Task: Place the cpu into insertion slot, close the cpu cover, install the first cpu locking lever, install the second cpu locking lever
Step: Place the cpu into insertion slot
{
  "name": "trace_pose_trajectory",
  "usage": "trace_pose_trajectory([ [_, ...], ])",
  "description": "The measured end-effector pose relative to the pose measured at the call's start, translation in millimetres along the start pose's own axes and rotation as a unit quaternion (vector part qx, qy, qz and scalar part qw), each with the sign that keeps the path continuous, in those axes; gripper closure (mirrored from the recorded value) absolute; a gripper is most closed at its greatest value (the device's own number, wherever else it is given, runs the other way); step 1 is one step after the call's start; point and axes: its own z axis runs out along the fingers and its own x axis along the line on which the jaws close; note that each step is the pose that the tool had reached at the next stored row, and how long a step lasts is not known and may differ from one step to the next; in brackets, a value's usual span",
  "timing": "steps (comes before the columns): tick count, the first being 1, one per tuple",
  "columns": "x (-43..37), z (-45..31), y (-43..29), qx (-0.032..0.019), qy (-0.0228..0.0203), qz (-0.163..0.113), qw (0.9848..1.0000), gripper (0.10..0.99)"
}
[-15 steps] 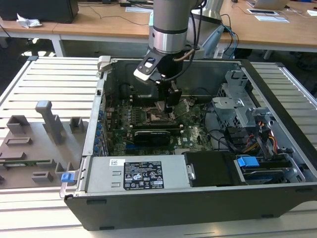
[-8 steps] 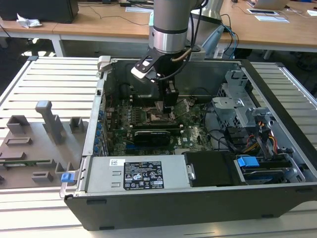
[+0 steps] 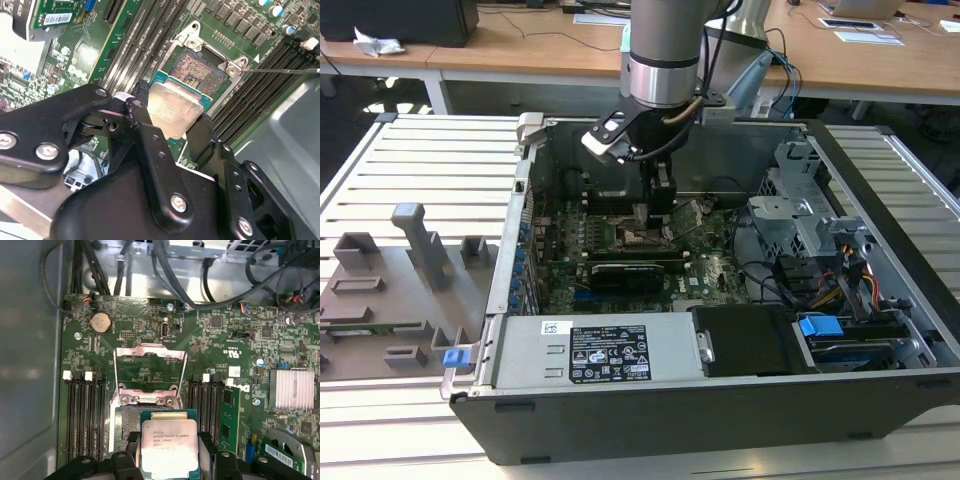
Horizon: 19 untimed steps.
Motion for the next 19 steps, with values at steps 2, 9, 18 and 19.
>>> trace_pose_trajectory([
  [2,0.0,0.0,0.0,0.0012,-0.0004,0.017,0.9998,0.541],
  [9,0.0,0.0,0.0,0.0041,-0.0013,0.058,0.9983,0.541],
  [18,0.0,0.1,0.0,0.0087,-0.0027,0.123,0.9923,0.541],
  [19,0.0,0.1,0.0,0.009,-0.0028,0.128,0.9918,0.541],
])
